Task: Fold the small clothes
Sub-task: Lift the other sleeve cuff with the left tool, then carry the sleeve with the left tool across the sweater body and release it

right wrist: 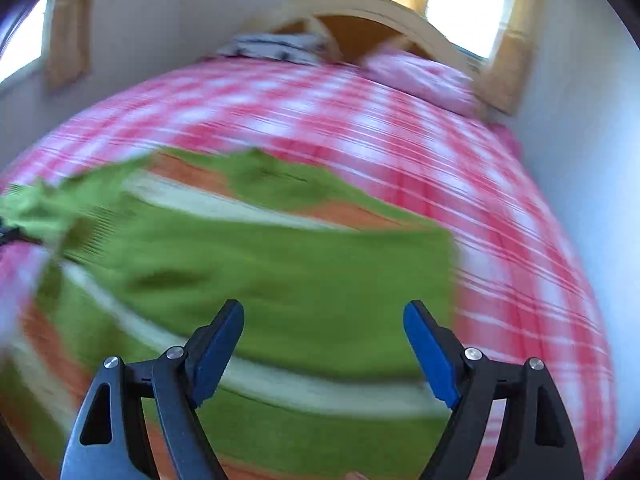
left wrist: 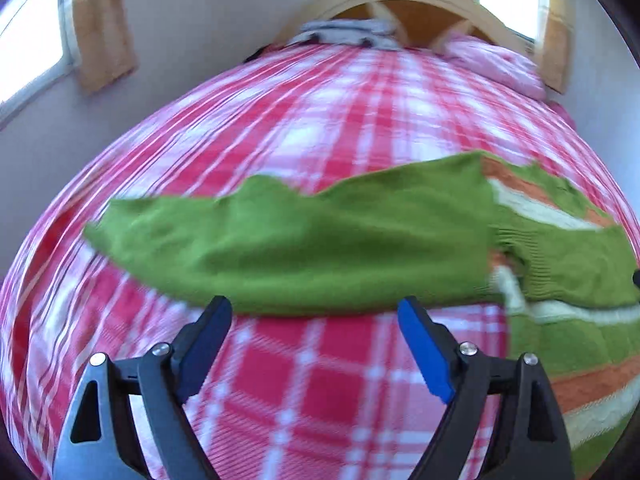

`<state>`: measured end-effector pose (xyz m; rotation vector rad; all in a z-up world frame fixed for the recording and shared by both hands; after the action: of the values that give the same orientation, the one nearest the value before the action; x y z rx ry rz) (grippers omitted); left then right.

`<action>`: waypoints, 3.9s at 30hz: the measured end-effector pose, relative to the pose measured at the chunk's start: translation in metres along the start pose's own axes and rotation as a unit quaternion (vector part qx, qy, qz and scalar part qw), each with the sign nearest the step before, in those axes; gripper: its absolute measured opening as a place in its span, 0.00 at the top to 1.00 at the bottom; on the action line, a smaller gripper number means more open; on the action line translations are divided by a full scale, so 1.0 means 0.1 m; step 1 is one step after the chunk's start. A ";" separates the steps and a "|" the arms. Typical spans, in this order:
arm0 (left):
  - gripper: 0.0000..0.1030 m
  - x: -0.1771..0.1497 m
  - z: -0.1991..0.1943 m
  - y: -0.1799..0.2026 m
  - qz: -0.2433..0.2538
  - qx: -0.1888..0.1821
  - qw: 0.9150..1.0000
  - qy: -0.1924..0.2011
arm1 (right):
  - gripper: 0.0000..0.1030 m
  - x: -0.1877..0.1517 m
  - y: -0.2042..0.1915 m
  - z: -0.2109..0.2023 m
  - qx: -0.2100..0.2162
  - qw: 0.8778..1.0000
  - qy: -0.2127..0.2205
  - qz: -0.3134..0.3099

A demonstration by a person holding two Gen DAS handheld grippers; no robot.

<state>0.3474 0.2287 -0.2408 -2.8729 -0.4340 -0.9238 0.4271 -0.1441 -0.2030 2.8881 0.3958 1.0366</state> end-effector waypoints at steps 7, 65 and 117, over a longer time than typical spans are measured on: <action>0.14 -0.10 -0.07 -0.17 0.006 0.013 1.000 0.008 | 0.20 -0.28 -1.66 -0.03 0.169 0.982 -0.022 -0.085; 0.92 1.06 -0.31 -1.50 -0.214 -0.086 0.969 0.088 | 0.12 -1.26 -2.36 -0.69 0.228 0.959 -0.006 -0.170; 0.93 1.53 -1.27 3.02 0.010 -0.278 0.954 0.110 | 0.12 -1.83 -0.39 -1.17 0.201 0.979 0.036 0.008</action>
<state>0.4845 -0.0451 -0.0491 -3.1778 -0.1338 -1.5589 0.2084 -0.1578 -0.2309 3.2102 0.6571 1.1883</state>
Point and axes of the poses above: each gripper's, at about its wrist camera, not at the fingertips, and z roughly the way its jaws point, y to its right, x to its top, the point moved 9 cm from there along z, roughly the way its jaws point, and after that the axes turned 4 degrees about -y, right-handed, at the moved point
